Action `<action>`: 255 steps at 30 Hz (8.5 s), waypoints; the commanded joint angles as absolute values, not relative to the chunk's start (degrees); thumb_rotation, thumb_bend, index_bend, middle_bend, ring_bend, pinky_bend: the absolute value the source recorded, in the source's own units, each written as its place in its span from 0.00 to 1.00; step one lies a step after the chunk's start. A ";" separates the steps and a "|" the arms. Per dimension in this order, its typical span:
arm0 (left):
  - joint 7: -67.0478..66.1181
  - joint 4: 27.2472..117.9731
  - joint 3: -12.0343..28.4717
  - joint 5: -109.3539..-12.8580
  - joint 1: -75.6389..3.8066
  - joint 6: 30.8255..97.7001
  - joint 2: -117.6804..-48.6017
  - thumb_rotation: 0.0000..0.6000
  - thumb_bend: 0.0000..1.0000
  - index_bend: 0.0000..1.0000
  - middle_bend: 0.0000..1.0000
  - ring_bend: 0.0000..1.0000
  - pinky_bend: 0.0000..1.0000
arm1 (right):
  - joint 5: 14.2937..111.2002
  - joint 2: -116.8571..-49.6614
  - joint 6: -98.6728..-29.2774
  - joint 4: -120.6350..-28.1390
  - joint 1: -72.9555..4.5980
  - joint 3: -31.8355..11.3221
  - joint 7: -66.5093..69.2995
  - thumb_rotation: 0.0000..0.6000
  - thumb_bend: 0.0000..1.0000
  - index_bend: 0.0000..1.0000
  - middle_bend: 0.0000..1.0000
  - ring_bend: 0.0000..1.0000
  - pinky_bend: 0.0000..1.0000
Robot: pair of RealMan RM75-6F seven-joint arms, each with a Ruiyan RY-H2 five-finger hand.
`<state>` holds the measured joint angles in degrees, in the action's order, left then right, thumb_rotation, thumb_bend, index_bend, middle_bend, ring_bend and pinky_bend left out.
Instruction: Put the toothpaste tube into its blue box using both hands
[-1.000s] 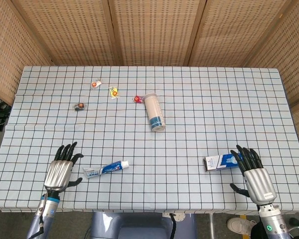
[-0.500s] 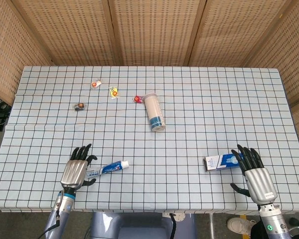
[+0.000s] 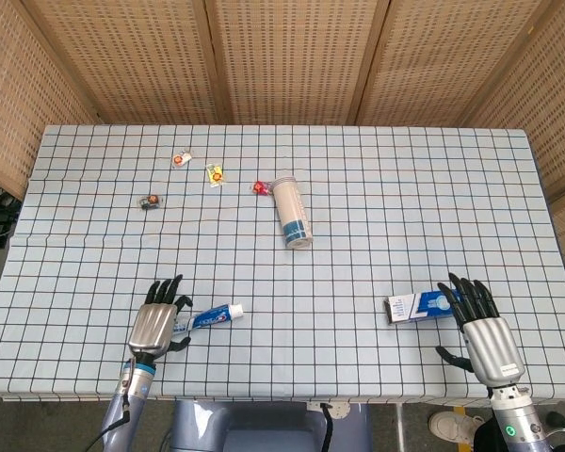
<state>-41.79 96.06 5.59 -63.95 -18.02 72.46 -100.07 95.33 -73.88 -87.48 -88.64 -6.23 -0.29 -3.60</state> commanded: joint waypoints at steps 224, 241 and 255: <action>-60.48 104.38 13.81 -44.02 -83.95 62.74 -69.71 1.00 0.21 0.29 0.11 0.17 0.18 | 61.07 -72.83 -57.91 -98.12 -33.57 -24.68 25.57 1.00 0.24 0.80 0.62 0.67 0.70; -56.21 107.81 11.89 -49.37 -77.61 67.04 -68.17 1.00 0.19 0.28 0.11 0.16 0.17 | 64.75 -73.41 -59.30 -94.89 -31.27 -23.36 30.57 1.00 0.24 0.80 0.62 0.68 0.70; -43.14 115.28 0.54 -58.58 -58.72 75.52 -66.88 1.00 0.18 0.26 0.11 0.16 0.17 | 64.14 -78.20 -61.61 -88.12 -30.14 -12.52 5.04 1.00 0.24 0.80 0.62 0.68 0.70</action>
